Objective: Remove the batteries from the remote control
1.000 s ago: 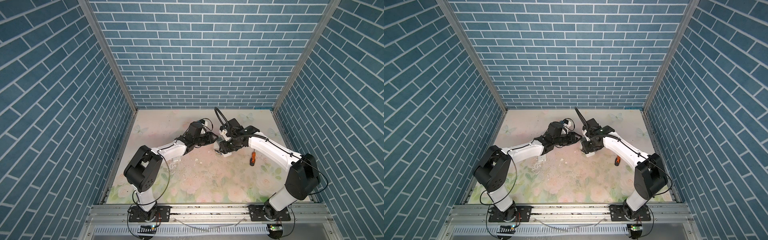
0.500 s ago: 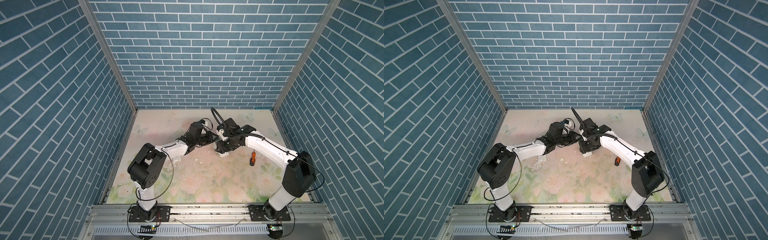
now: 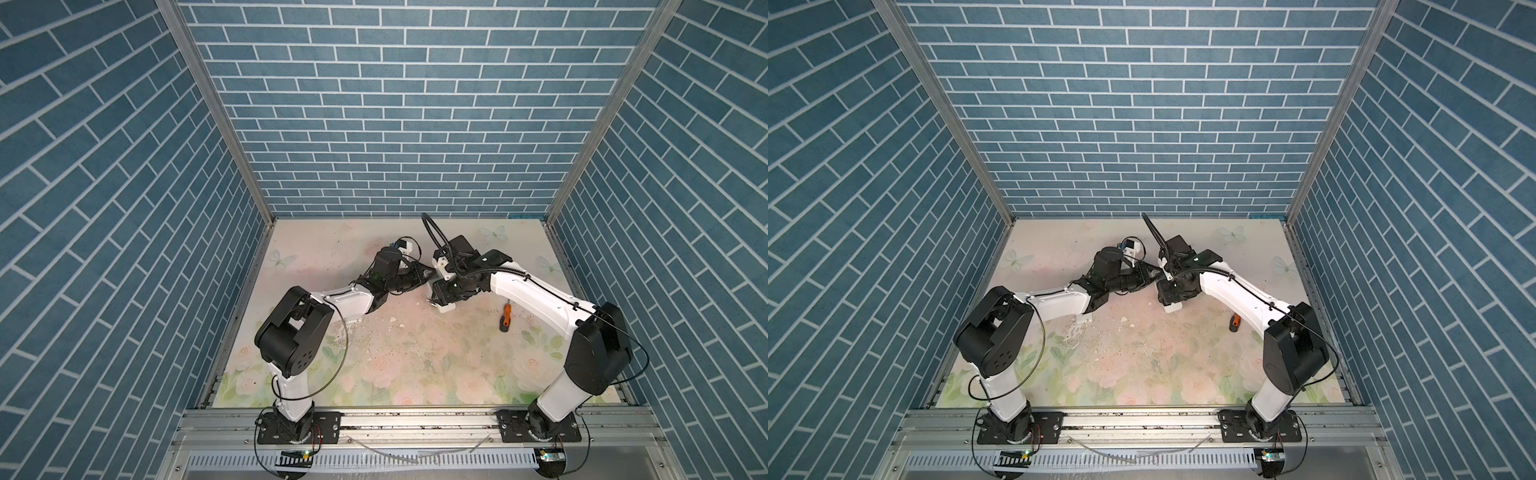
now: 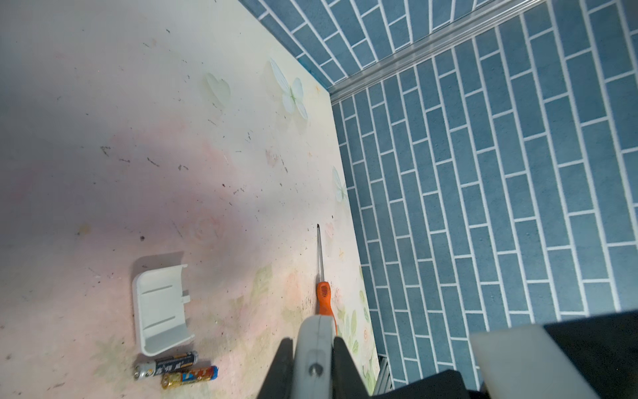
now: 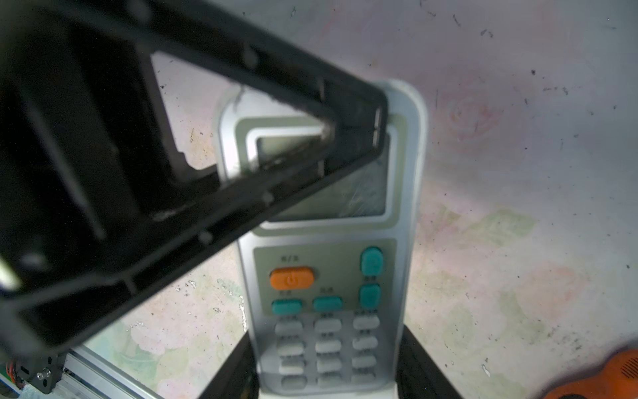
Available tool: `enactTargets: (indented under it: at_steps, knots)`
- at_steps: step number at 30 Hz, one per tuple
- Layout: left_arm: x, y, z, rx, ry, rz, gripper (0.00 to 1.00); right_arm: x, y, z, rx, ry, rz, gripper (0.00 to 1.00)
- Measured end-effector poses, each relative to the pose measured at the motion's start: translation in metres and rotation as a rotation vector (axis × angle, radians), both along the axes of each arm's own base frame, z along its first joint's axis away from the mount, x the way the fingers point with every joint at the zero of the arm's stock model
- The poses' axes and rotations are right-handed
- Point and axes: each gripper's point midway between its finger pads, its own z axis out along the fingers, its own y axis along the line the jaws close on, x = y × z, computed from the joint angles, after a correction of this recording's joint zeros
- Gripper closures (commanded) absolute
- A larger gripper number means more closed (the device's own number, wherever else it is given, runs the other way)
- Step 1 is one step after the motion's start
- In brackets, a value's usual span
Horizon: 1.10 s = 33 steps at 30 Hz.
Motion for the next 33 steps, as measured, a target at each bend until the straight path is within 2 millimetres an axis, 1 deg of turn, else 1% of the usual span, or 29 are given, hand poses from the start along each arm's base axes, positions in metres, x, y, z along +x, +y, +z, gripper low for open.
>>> enactTargets:
  at_steps: [2, 5, 6, 11, 14, 16, 20, 25, 27, 30, 33]
  knots:
    - [0.004, 0.003, 0.003, -0.018, -0.005, 0.011, 1.0, 0.003, 0.003, 0.002, 0.015, -0.014, -0.006, 0.44]
    - [0.009, 0.008, 0.009, -0.045, -0.01, 0.031, 1.0, 0.008, 0.008, 0.009, 0.049, -0.039, -0.018, 0.36]
    - [0.011, 0.01, 0.011, -0.051, -0.012, 0.036, 1.0, 0.012, 0.011, 0.012, 0.066, -0.055, -0.023, 0.32]
    - [0.016, 0.024, 0.016, -0.07, -0.001, 0.066, 1.0, 0.026, 0.022, 0.037, 0.169, -0.127, -0.043, 0.29]
    - [0.02, 0.034, 0.023, -0.088, -0.007, 0.086, 1.0, 0.031, 0.026, 0.05, 0.228, -0.155, -0.054, 0.28]
    - [0.024, 0.041, 0.03, -0.106, -0.013, 0.103, 1.0, 0.032, 0.025, 0.054, 0.259, -0.163, -0.064, 0.28]
    - [0.033, 0.059, 0.046, -0.15, -0.043, 0.147, 1.0, 0.03, 0.015, 0.058, 0.349, -0.16, -0.12, 0.32]
    - [0.045, 0.08, 0.062, -0.214, -0.088, 0.21, 1.0, 0.03, 0.003, 0.064, 0.535, -0.161, -0.236, 0.35]
    - [0.048, 0.083, 0.069, -0.246, -0.103, 0.228, 1.0, 0.032, 0.006, 0.068, 0.62, -0.164, -0.269, 0.36]
    - [0.052, 0.083, 0.08, -0.299, -0.132, 0.238, 1.0, 0.036, 0.015, 0.071, 0.738, -0.155, -0.302, 0.36]
    - [0.055, 0.083, 0.086, -0.349, -0.147, 0.245, 1.0, 0.042, 0.023, 0.076, 0.832, -0.144, -0.32, 0.37]
